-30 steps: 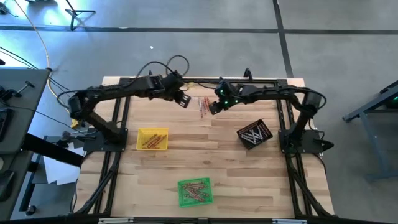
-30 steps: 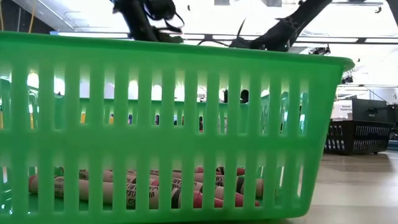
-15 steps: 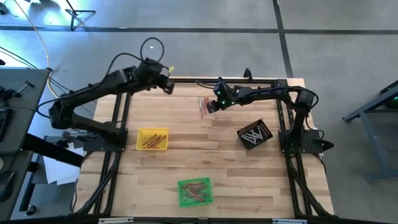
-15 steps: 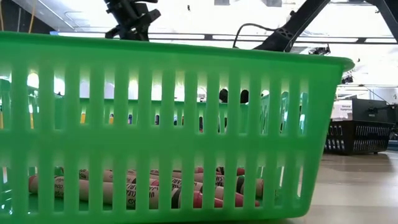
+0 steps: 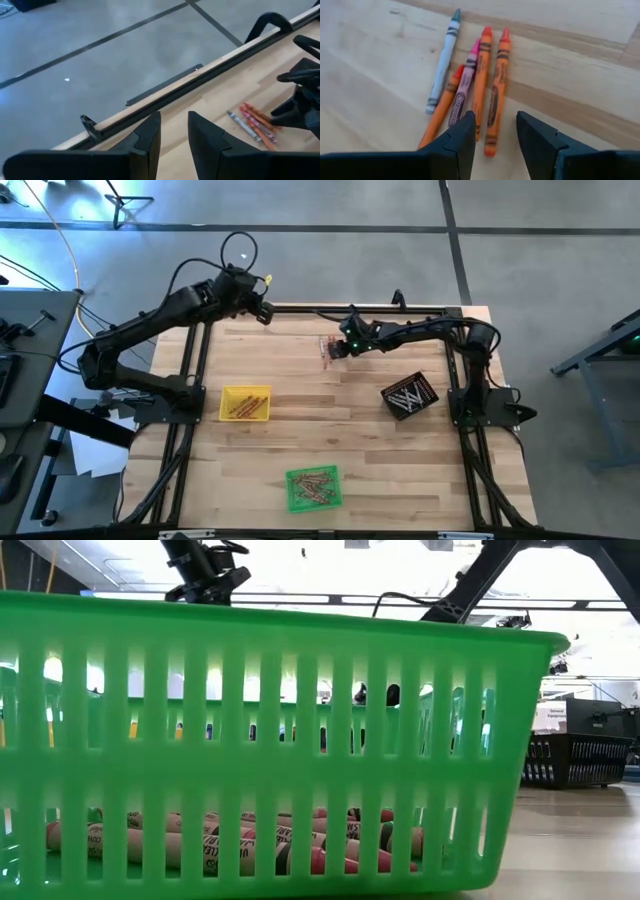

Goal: Sort crayons
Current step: Put the right orange crayon into the yellow bin

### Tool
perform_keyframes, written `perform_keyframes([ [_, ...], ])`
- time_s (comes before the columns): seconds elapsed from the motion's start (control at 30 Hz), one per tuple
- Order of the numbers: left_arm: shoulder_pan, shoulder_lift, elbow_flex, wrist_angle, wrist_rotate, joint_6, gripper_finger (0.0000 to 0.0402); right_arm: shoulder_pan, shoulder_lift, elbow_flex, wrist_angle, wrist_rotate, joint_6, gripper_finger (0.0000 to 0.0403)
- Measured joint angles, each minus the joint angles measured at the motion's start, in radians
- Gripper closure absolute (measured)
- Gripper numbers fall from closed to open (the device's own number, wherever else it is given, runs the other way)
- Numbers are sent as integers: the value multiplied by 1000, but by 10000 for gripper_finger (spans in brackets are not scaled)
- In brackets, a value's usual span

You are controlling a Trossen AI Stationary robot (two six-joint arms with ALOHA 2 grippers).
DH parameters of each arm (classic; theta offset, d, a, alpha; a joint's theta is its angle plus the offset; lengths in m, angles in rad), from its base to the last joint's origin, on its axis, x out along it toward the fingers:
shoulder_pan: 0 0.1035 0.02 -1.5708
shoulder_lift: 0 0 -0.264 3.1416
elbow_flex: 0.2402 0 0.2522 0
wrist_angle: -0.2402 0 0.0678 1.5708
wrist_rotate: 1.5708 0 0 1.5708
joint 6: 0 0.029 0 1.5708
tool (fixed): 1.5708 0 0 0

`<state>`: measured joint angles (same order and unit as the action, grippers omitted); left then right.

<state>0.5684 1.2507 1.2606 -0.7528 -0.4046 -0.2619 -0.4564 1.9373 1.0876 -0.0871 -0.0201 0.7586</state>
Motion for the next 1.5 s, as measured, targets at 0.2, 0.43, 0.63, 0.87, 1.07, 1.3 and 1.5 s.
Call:
perform_keyframes([
  [0.2, 22, 0, 0, -1, 0, 40, 316, 0, 48, 62, -14, 51, -12, 266],
  [0.43, 35, 0, 0, -12, 3, 65, 316, 2, 113, 199, -160, 91, -85, 266],
  [0.63, 37, 0, 0, -15, 3, 84, 316, -14, 120, 251, -191, 99, -113, 266],
  [0.87, 38, 0, 0, -23, 4, 99, 316, -24, 120, 255, -249, 95, -113, 266],
  [1.07, 38, 0, 0, -45, 4, 99, 316, -14, 120, 255, -285, 123, -115, 266],
  [1.3, 38, 0, 0, -45, 4, 99, 316, 20, 140, 259, -285, 140, -107, 266],
  [1.5, 38, 0, 0, -45, 4, 99, 316, 51, 156, 261, -313, 228, -107, 274],
])
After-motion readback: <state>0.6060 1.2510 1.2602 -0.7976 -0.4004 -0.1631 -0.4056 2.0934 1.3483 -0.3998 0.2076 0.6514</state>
